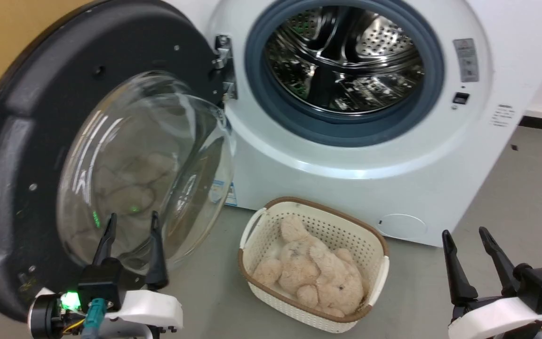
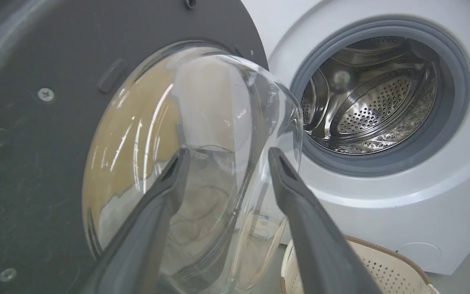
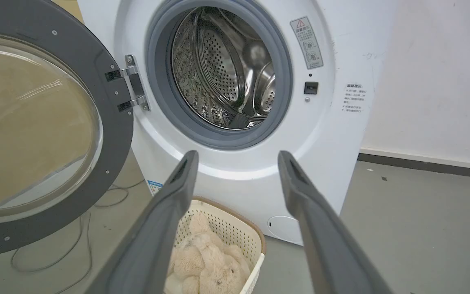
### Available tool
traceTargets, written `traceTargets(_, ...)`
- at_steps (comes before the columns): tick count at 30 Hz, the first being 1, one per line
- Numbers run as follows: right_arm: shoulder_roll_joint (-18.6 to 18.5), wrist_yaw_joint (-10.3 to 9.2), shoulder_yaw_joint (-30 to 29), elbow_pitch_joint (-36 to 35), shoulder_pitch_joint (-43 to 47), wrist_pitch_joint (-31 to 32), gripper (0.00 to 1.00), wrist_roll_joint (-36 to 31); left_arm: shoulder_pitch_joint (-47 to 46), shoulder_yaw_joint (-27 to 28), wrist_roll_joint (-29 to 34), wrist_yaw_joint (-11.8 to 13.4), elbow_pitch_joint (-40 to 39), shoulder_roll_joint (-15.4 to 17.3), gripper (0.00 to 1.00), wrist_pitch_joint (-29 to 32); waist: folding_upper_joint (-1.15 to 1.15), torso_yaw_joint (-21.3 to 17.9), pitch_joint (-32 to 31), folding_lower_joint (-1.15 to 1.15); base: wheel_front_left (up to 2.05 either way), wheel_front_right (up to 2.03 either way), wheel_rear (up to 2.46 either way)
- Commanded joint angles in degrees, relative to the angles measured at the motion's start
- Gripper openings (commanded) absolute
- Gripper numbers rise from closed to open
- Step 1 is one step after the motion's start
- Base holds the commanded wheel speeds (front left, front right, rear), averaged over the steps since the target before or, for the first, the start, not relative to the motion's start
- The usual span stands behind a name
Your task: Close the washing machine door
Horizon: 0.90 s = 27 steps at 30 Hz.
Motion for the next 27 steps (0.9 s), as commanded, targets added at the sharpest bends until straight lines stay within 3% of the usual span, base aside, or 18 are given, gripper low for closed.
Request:
traceTargets(1, 0.09, -0.01, -0.33, 0.31, 0.32, -0.69, 1.0, 0.53, -0.78, 0.22, -0.64, 0.23, -0.82, 0.18, 0.0, -0.69, 0.0, 1.17, -0.04, 0.0, 0.0, 0.0, 0.0)
traceTargets(13, 0.11, -0.02, -1.16, 0.67, 0.38, -2.24, 1.0, 2.01, -3.13, 5.91, -5.53, -2.64, -8.98, -0.85, 0.0, -2.25, 0.0, 7.36, 0.53, 0.0, 0.0, 0.0, 0.0)
traceTargets(21, 0.12, -0.02, -1.06, 1.0, -0.61, -3.19, 1.0, 2.35, -6.44, 13.56, -10.92, -6.56, -15.34, -1.2, 0.0, -3.21, 0.0, 9.74, 1.83, 0.0, 0.0, 0.0, 0.0)
traceTargets(27, 0.13, -0.03, -1.43, 1.25, -1.1, -3.91, 1.0, 2.72, -10.51, 21.5, -19.3, -9.86, -15.33, -1.22, 0.0, -3.93, 0.0, 11.42, 2.76, 0.0, 0.0, 0.0, 0.0)
